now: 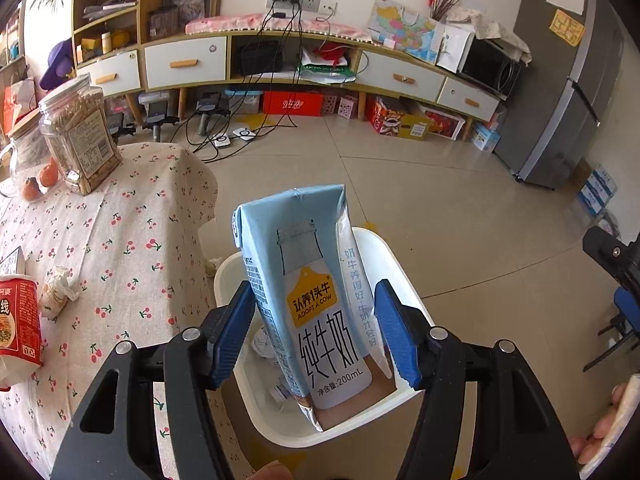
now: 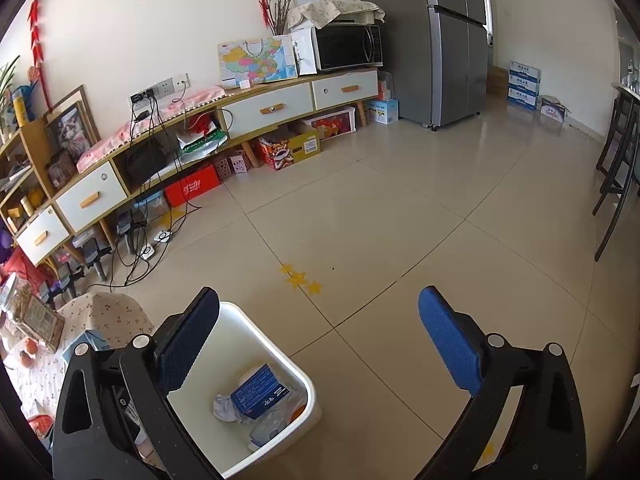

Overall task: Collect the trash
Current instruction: 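Open the right tool over the bin while the left tool releases the milk carton, then move both tools back to the table and grasp the red noodle cup with the left tool, then grasp the white tissue with the right tool while the left tool holds the noodle cup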

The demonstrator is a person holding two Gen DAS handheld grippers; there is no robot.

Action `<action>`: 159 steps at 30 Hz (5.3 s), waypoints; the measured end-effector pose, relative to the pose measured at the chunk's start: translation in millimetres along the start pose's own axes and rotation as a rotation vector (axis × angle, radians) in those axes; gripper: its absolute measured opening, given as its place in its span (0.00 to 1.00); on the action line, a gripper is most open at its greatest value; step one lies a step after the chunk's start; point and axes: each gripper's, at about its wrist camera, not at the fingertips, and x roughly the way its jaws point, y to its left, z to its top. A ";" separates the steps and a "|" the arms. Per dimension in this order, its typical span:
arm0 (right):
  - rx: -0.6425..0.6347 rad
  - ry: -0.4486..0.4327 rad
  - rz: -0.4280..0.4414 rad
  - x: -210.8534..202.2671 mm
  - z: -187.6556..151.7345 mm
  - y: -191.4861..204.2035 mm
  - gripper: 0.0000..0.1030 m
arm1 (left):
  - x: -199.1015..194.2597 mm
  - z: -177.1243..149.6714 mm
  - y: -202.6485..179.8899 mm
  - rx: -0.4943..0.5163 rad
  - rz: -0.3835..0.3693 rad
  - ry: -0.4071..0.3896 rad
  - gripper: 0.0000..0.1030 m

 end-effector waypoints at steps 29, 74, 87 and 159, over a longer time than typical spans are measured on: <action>-0.282 0.038 0.186 -39.2 -48.6 114.6 0.93 | -77.6 -16.1 102.4 -0.095 0.243 -0.101 0.78; -0.520 0.245 0.356 -31.9 -141.0 271.2 0.93 | -70.9 -68.4 340.8 -0.651 -0.097 0.061 0.85; -0.512 0.252 0.399 -37.7 -137.7 274.3 0.93 | -116.8 -55.7 339.3 -0.584 -0.149 -0.032 0.32; -0.560 0.127 0.890 -134.3 -134.9 336.6 0.32 | -258.4 -35.8 373.2 -0.570 0.029 -0.320 0.19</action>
